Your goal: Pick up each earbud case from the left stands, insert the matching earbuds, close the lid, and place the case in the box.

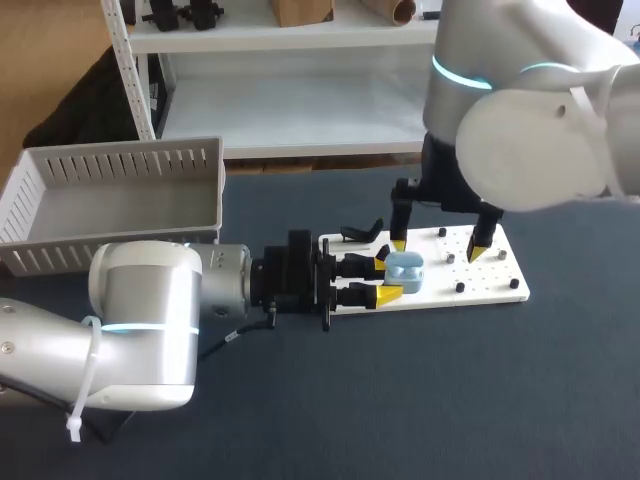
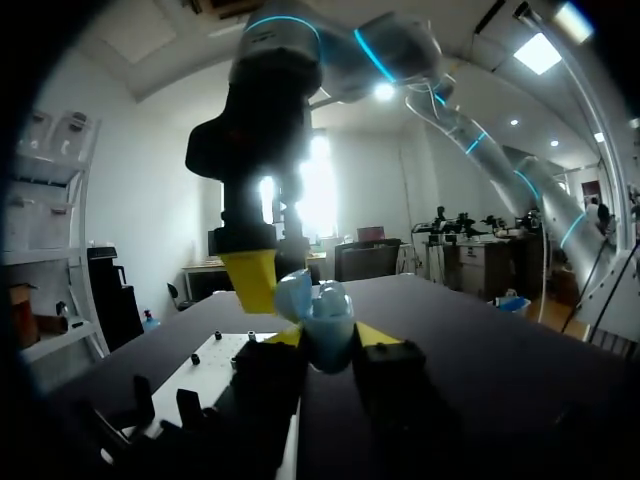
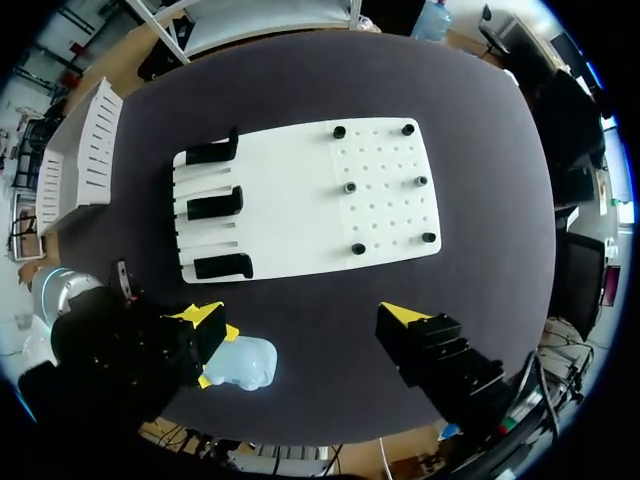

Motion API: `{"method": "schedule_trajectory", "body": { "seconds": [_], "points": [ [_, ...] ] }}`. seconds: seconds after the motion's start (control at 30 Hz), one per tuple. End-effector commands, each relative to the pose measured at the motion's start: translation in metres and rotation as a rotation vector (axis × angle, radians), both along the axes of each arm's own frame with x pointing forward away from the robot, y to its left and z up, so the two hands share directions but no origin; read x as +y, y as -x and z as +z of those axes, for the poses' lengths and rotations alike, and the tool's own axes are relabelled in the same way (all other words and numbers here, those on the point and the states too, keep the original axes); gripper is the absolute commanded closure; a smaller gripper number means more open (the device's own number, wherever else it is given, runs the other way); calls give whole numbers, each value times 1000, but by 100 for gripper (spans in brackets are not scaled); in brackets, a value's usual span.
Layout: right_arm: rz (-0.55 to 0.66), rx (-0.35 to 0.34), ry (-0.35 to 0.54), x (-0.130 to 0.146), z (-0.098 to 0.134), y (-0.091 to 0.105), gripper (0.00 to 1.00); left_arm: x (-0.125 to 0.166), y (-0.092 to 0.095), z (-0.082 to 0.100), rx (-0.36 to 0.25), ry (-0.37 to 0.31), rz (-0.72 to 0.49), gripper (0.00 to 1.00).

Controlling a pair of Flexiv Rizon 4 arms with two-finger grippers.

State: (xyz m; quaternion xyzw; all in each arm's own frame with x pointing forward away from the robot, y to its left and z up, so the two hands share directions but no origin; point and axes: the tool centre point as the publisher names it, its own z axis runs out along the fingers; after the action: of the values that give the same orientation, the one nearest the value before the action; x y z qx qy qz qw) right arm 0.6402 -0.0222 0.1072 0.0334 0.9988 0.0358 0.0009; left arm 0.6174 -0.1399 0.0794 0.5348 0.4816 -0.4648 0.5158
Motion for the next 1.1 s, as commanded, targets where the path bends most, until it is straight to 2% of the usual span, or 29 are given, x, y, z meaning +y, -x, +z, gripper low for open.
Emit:
{"method": "schedule_trajectory", "body": {
  "seconds": [0.03,0.43,0.53,0.77,0.9,1.1],
  "points": [
    [6,-3,5,1,0,7,0,-1,0,0,-1,0,4,100],
    [15,-4,0,-1,2,17,0,-1,0,0,-1,0,4,100],
    [-9,-55,-12,-4,7,15,0,-1,0,0,-1,0,4,100],
    [-25,-210,-142,-24,27,11,0,-1,0,0,-1,0,4,100],
    [-10,-248,-208,-38,32,11,0,-1,0,0,-1,0,4,100],
    [65,-304,-251,-50,38,13,0,-1,0,0,-1,0,4,100]
  ]
}}
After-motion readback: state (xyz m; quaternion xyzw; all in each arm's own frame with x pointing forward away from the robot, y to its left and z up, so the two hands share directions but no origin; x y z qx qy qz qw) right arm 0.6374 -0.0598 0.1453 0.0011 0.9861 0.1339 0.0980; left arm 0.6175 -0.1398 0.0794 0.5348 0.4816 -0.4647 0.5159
